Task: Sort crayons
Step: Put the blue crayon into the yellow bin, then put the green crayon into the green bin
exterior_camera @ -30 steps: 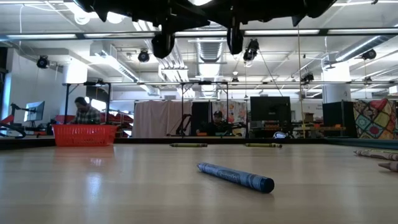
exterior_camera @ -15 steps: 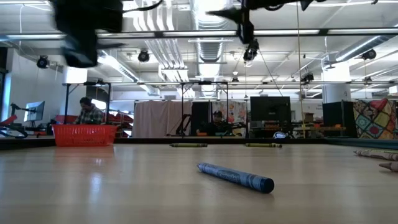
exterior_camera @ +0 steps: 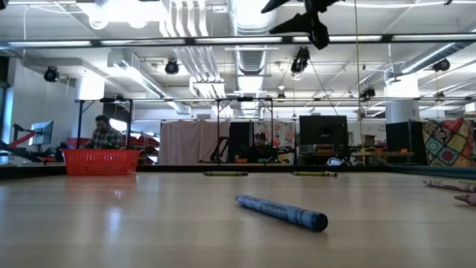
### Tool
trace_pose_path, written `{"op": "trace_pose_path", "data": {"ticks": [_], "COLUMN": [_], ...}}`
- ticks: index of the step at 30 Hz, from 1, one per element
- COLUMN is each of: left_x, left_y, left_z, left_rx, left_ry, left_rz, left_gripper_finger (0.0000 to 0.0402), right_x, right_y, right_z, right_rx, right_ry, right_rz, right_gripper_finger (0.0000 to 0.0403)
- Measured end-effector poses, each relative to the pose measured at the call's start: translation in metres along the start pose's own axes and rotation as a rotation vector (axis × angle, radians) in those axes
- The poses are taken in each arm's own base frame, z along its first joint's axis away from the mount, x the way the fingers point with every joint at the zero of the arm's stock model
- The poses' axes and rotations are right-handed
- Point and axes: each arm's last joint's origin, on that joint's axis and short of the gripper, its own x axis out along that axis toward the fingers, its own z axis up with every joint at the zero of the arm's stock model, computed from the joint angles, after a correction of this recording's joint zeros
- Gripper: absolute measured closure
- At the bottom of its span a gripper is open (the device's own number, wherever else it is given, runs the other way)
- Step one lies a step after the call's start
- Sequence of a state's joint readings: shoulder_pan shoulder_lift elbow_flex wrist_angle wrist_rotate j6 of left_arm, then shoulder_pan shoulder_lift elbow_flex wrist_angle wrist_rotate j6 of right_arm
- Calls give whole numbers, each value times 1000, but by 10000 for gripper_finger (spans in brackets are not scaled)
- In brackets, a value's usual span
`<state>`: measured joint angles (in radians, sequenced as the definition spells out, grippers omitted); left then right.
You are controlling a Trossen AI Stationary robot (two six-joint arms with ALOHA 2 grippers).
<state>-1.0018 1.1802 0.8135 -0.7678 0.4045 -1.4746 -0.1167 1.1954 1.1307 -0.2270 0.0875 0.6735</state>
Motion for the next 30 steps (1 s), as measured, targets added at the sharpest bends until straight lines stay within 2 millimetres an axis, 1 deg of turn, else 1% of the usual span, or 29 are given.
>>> {"op": "trace_pose_path", "data": {"ticks": [2,4,7,11,13,15,17,19,21,24,28,30], "left_x": [11,19,26,31,32,30,26,20,11,-9,-34,-45], "left_y": [-1,-3,-2,-2,-1,-1,-1,0,0,0,7,11], "left_z": [1,5,12,15,15,16,17,20,25,32,43,48], "left_rx": [-16,-22,-58,-69,-76,-83,-85,-91,-90,-84,-114,-126], "left_ry": [11,-15,-32,-38,-35,-25,-43,-110,-223,-416,-648,-744], "left_rz": [7,-3,34,55,64,59,41,22,2,-44,-74,-80], "left_gripper_finger": [362,360,343,295,266,242,221,208,200,196,197,197], "right_x": [-1,-2,-6,-13,-15,-17,-18,-18,-19,-24,-30,-34], "right_y": [1,2,3,4,3,-1,-9,-19,-28,-41,-54,-60], "right_z": [5,11,21,28,26,20,9,-9,-29,-59,-98,-115], "right_rx": [-10,-18,-15,-23,-30,-21,16,55,87,110,187,235], "right_ry": [-13,-30,-54,-27,25,106,209,333,462,620,813,861], "right_rz": [0,0,-3,-36,-75,-136,-218,-323,-434,-577,-584,-612], "right_gripper_finger": [213,213,213,213,213,213,213,213,214,217,225,230]}}
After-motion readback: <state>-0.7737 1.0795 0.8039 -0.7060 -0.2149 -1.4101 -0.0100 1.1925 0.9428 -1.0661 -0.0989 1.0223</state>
